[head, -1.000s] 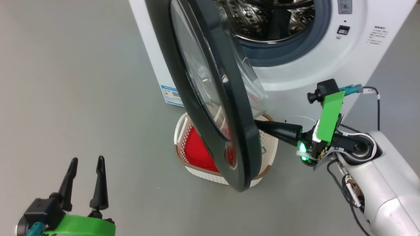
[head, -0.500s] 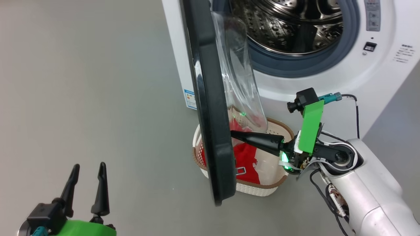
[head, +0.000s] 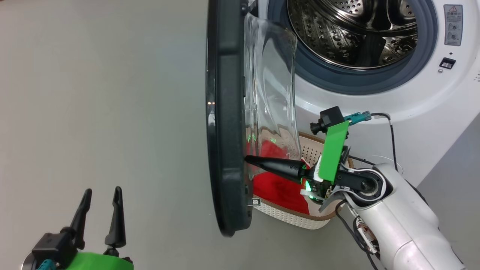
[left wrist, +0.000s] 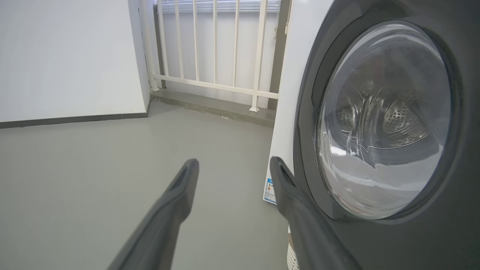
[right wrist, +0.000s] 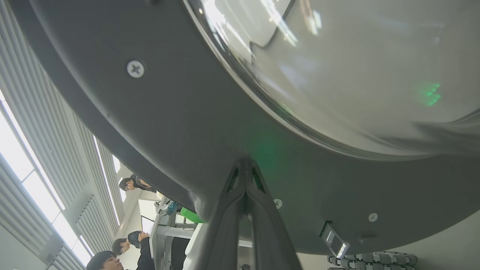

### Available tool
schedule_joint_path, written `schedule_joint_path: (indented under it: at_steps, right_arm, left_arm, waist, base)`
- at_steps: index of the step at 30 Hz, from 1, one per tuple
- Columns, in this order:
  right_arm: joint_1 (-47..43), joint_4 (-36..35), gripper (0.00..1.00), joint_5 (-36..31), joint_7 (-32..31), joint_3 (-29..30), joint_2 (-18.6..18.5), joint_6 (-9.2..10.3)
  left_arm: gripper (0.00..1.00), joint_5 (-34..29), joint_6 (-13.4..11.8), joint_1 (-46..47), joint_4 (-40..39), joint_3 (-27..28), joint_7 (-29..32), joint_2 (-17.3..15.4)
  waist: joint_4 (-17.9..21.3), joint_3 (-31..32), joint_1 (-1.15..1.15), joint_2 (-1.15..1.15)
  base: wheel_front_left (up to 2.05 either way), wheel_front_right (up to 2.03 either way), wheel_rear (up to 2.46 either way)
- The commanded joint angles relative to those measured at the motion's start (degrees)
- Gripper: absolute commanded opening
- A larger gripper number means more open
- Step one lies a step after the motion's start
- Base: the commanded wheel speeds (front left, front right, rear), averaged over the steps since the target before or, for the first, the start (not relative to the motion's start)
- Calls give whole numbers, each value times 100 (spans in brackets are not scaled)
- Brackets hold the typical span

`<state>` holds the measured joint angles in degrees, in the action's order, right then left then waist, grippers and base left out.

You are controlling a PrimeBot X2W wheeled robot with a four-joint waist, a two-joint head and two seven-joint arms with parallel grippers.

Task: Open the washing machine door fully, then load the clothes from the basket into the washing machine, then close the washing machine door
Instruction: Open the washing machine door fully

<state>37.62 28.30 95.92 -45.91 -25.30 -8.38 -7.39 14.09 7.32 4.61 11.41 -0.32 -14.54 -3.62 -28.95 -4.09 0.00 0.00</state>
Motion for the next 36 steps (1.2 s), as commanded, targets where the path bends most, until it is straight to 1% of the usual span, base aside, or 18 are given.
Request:
schedule_joint_path:
  at_steps: [1,12,30,31,32,33,34,36]
  right_arm:
    - [165,-135,0,-50,20,-105,212,-10]
    - [206,-81,0,-148,63,-116,346,-10]
    - [22,-211,0,-287,193,98,336,-10]
    - [-4,-239,6,-297,208,113,326,-10]
    - [-4,-239,6,-297,208,113,326,-10]
    - [-31,-271,21,-308,226,129,315,-10]
    - [-63,-298,31,-321,242,143,299,-10]
    - [-156,-398,98,-395,320,190,215,-10]
  left_arm:
    - [100,-41,17,52,-105,178,-46,-97]
    - [100,-54,17,38,-129,218,-46,-92]
    - [100,-99,17,-2,-107,180,-46,-114]
    - [100,-100,17,-8,-107,183,-46,-120]
    - [100,-100,17,-8,-107,183,-46,-120]
    - [100,-101,17,-16,-110,192,-46,-127]
    - [100,-102,17,-26,-115,199,-46,-133]
    - [100,-110,17,-49,-128,201,-46,-145]
  waist:
    - [-24,8,0,0]
    - [-4,-3,0,0]
    - [238,114,0,0]
    - [261,128,0,0]
    - [261,128,0,0]
    - [289,143,0,0]
    - [315,156,0,0]
    - [371,186,0,0]
  base:
    - [0,0,0]
    - [0,0,0]
    - [0,0,0]
    - [0,0,0]
    - [0,0,0]
    - [0,0,0]
    - [0,0,0]
    - [0,0,0]
